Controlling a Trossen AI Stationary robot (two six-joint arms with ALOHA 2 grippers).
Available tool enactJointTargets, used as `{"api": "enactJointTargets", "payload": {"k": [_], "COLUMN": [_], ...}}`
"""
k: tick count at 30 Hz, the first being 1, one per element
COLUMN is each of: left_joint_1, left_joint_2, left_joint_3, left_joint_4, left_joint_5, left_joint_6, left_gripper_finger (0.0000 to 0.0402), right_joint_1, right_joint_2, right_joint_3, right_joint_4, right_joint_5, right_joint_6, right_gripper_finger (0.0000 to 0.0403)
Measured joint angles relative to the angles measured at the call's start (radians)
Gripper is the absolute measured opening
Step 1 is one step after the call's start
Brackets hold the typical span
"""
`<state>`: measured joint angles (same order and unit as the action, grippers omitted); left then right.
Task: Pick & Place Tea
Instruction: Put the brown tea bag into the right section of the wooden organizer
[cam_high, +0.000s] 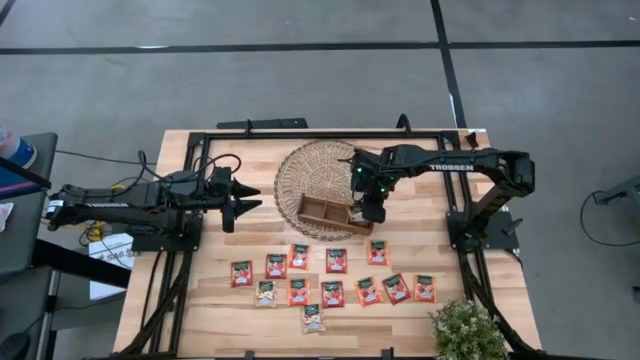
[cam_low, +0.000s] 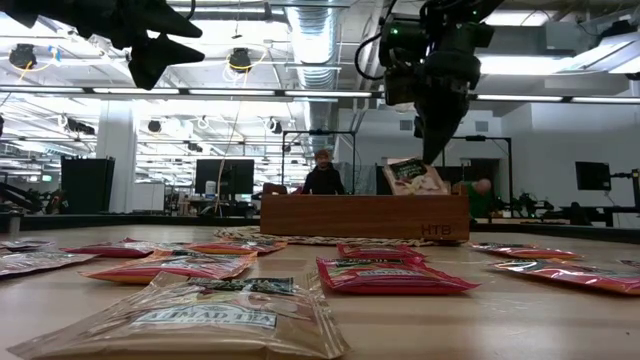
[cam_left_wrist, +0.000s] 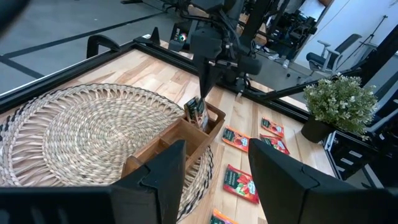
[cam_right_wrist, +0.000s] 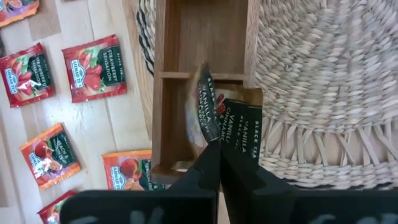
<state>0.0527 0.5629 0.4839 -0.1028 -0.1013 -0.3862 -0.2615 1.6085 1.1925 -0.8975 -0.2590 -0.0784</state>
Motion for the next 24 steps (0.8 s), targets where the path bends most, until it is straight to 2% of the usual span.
{"api": "enactJointTargets", "payload": {"k": [7, 20, 24], "left_joint_1": [0.000, 0.000, 0.000], "left_joint_2": [0.000, 0.000, 0.000], "left_joint_3": [0.000, 0.000, 0.000], "left_joint_4": [0.000, 0.000, 0.000], "left_joint_5": [0.000, 0.000, 0.003], "left_joint_6": [0.000, 0.014, 0.014], "left_gripper_finger": [0.0167, 0.0167, 0.0167], "right_joint_1": [0.011, 0.113, 0.153], "right_joint_2": [-0.005, -0.070, -0.068], "right_joint_3": [0.010, 0.010, -0.041], "right_joint_4": [-0.041, -0.032, 0.036], "right_joint_5": [0.014, 0.196, 0.241], "right_joint_6": [0.048, 0.212, 0.287], "right_gripper_finger": [0.0000, 0.0000, 0.0000]}}
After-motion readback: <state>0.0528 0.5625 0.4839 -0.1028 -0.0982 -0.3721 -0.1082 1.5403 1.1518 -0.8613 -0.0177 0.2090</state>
